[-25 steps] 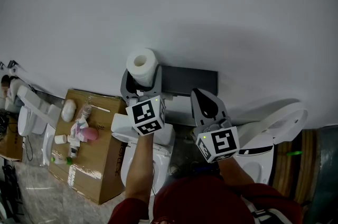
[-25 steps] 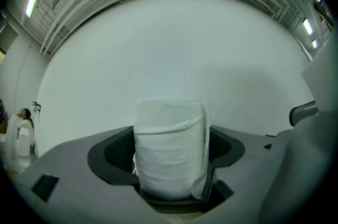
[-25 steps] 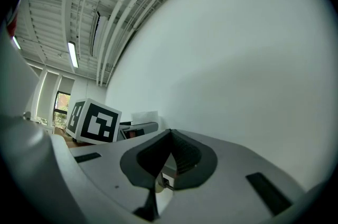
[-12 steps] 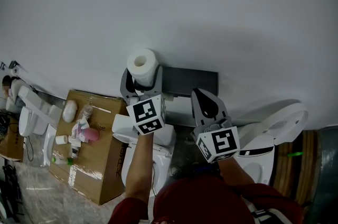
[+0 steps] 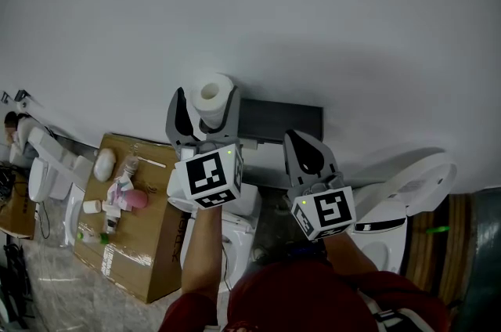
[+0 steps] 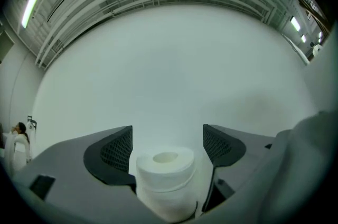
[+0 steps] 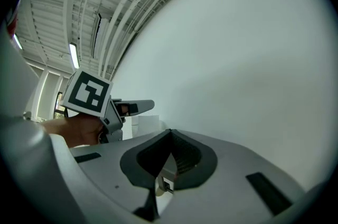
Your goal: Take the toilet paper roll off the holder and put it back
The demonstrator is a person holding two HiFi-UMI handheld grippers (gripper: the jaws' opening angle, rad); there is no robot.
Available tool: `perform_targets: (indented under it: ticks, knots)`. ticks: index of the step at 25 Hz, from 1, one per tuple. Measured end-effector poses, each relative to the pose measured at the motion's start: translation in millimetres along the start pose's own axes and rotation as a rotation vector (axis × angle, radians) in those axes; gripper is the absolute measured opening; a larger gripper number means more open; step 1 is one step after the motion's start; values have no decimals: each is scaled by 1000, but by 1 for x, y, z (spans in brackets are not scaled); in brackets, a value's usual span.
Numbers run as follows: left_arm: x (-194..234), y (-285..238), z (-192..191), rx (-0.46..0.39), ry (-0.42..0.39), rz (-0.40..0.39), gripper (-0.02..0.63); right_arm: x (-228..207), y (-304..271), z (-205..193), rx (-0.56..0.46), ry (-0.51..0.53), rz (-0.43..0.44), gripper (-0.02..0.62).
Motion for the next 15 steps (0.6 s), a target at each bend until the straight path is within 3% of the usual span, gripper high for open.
perform_targets:
  ticks: [8,12,15]
  knots:
    - [4,34,30,-65,10,14,423,2,1,1,-3,4,5,8]
    - [1,57,20,-39,19,29,423,3,0,0,-2,1,9,8]
    - [1,73,-4,27,25,40,423,4,0,-2,3,7,24,8]
Point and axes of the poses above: the fingertips, and each gripper's own axes: y backward along the fingers, x to its left, z out of its top, the point moved 8 cm from there along y, backward along the fingers
